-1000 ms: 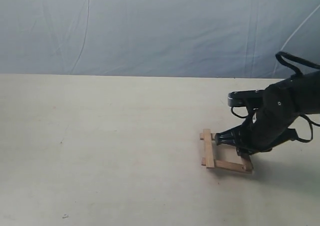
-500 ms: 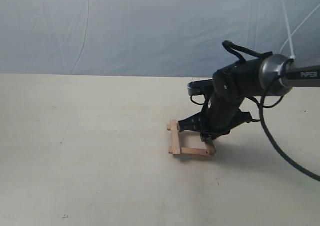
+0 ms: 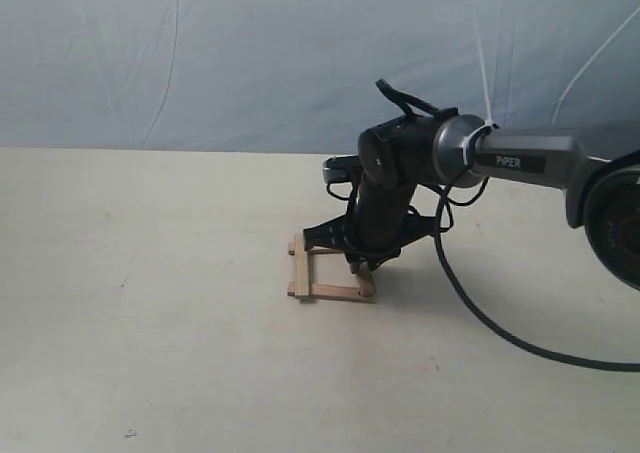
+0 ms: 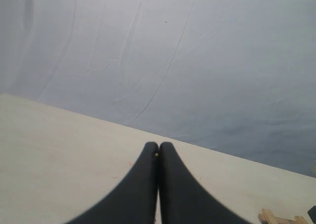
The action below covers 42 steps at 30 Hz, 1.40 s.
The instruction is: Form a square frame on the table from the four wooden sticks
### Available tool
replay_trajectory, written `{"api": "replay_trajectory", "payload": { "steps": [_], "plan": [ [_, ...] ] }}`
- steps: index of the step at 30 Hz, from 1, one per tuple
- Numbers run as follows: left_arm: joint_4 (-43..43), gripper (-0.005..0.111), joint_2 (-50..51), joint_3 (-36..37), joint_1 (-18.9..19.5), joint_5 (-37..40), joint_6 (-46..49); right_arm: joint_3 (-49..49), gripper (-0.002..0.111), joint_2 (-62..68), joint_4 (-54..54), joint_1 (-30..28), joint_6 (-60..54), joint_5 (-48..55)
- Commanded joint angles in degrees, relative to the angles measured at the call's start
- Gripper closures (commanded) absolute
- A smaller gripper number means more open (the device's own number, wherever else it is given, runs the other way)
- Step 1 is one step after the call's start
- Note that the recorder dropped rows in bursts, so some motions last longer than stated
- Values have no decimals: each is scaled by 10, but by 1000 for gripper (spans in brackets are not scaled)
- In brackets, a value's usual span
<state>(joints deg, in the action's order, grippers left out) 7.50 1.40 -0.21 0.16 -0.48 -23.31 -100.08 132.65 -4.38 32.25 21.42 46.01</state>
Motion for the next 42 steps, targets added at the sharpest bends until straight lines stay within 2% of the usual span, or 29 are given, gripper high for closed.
{"api": "replay_trajectory", "payload": {
  "steps": [1,5,11,14,17,21,23,25,28,30,37,42],
  "plan": [
    [4,107,-5,2,2,-7,-1,-8,109,8,9,-1,2,5],
    [4,107,-5,2,2,-7,-1,-8,106,8,13,-1,2,3],
    [4,107,-5,2,2,-7,-1,-8,66,8,37,-1,2,-2],
    [10,107,-5,2,2,-7,-1,-8,56,7,48,-1,2,-4],
    [13,107,-5,2,2,-7,-1,-8,55,-7,48,-1,14,0],
    [16,107,-5,2,2,-7,-1,-8,58,-56,-3,-2,29,27],
    [16,107,-5,2,2,-7,-1,-8,79,-77,-36,-2,31,51],
    [16,107,-5,2,2,-7,-1,-7,108,-91,-70,-4,30,86],
    [16,107,-5,2,2,-7,-1,25,109,-110,-30,-39,-40,121],
    [16,107,-5,2,2,-7,-1,86,109,-138,17,-84,-97,105],
    [16,107,-5,2,2,-7,-1,352,109,-302,36,-224,-135,-67],
    [16,107,-5,2,2,-7,-1,495,109,-455,24,-288,-141,-186]
  ]
}}
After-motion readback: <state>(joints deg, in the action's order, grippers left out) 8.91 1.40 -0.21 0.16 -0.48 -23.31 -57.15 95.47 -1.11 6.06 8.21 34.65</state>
